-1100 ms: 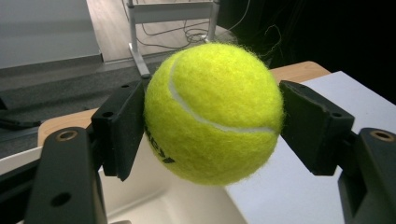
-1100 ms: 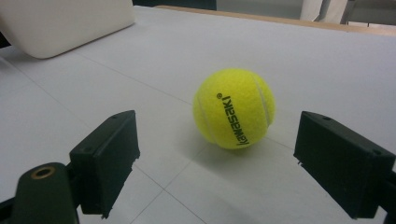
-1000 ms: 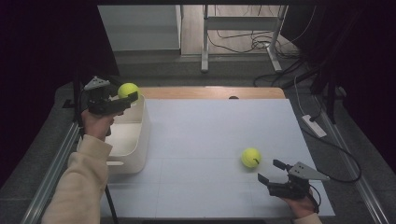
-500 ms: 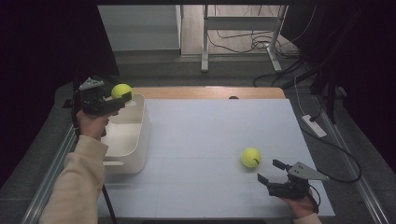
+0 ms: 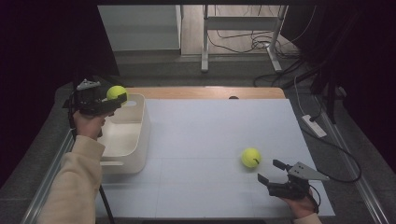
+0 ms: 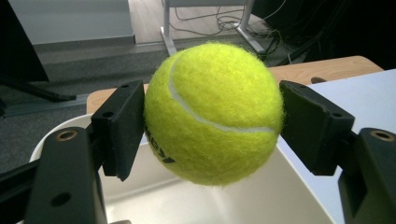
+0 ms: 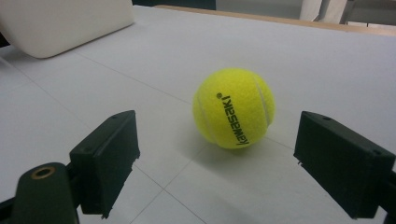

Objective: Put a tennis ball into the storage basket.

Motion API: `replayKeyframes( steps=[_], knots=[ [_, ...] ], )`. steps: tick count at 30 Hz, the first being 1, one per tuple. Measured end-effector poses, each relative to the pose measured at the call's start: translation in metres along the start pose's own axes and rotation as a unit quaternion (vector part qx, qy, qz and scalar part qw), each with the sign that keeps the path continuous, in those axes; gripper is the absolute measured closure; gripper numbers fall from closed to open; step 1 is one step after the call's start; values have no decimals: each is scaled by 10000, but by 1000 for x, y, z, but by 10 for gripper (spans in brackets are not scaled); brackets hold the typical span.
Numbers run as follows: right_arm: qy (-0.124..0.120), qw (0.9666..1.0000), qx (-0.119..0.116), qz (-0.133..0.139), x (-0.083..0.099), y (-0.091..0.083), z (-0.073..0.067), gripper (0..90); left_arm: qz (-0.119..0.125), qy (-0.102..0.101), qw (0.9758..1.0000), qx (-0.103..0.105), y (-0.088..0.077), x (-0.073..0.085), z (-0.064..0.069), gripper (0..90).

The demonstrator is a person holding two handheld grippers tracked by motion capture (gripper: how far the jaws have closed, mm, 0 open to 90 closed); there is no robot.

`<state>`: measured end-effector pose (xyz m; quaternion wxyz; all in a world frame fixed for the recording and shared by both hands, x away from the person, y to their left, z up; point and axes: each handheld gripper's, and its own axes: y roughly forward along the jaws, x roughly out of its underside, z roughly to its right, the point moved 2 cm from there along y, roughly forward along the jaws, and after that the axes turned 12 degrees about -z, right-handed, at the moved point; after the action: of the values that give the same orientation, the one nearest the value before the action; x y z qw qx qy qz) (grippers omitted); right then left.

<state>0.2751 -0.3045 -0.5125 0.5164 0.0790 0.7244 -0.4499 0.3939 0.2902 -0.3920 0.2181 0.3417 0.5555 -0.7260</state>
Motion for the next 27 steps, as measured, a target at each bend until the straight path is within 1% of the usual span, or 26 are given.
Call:
replayKeyframes(
  steps=[10,16,23,27],
  knots=[
    [9,10000,3,-16,1,0,1,134,-291,-112,9994,-122,12,4,-10,277],
    [12,10000,5,-15,1,1,0,134,-449,-168,9987,-148,16,6,-14,276],
    [11,10000,9,-20,1,1,0,134,-619,-77,9978,-225,21,8,-14,276],
    [3,10000,16,-3,1,0,1,134,-681,-96,9973,-240,22,9,-14,276]
  ],
)
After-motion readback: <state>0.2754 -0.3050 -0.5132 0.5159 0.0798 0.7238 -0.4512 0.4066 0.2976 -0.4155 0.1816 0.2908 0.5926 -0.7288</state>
